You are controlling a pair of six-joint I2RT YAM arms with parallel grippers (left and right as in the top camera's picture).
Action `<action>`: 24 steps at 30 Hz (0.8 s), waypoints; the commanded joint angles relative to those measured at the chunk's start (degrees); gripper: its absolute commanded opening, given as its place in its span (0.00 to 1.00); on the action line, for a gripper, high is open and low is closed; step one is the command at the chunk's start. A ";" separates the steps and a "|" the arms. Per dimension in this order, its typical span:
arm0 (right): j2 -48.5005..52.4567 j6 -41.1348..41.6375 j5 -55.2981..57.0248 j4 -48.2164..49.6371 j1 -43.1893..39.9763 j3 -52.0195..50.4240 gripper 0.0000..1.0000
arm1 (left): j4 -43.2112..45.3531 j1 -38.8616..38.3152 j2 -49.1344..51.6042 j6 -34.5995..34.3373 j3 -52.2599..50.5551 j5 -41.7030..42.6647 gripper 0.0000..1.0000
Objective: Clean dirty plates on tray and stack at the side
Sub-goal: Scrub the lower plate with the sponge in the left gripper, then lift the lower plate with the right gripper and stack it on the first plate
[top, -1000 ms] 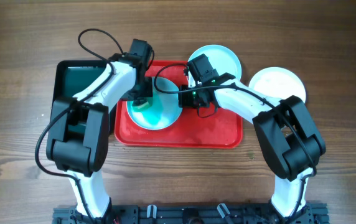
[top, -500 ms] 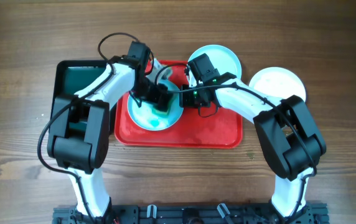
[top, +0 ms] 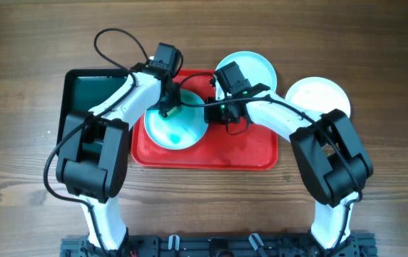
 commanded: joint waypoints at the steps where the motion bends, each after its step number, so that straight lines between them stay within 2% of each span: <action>1: 1.29 -0.35 -0.98 -0.90 -0.13 0.26 0.04 | -7.43 1.84 2.32 -1.11 -1.84 -3.48 0.04; 4: 1.29 -0.35 -1.09 -0.74 -0.13 0.26 0.04 | -11.43 1.84 2.32 9.68 -1.84 9.84 0.04; 8: 1.29 -0.39 -1.42 -0.72 -0.13 0.26 0.04 | -16.20 1.84 2.32 29.57 -1.84 33.18 0.04; 10: 1.29 -0.46 -1.44 -0.74 -0.13 0.26 0.04 | -17.07 1.84 2.32 34.14 -1.84 39.12 0.04; 12: 1.29 -0.57 -1.42 -0.74 -0.13 0.26 0.04 | -16.83 1.84 2.32 35.82 -1.84 42.01 0.04; 17: 1.29 -1.70 -2.69 -0.48 -0.13 0.26 0.04 | -8.87 1.84 2.32 35.54 -1.84 42.07 0.04; 19: 1.29 -1.79 -2.71 -0.55 -0.13 0.26 0.04 | -3.76 1.84 2.32 33.22 -1.84 41.55 0.04; 21: 1.29 -1.79 -2.71 -0.57 -0.13 0.26 0.04 | 2.36 1.84 2.32 26.60 -1.84 36.57 0.04; 24: 1.29 -1.73 -2.69 -0.55 -0.13 0.26 0.04 | 8.66 1.90 2.32 13.68 -1.84 20.09 0.04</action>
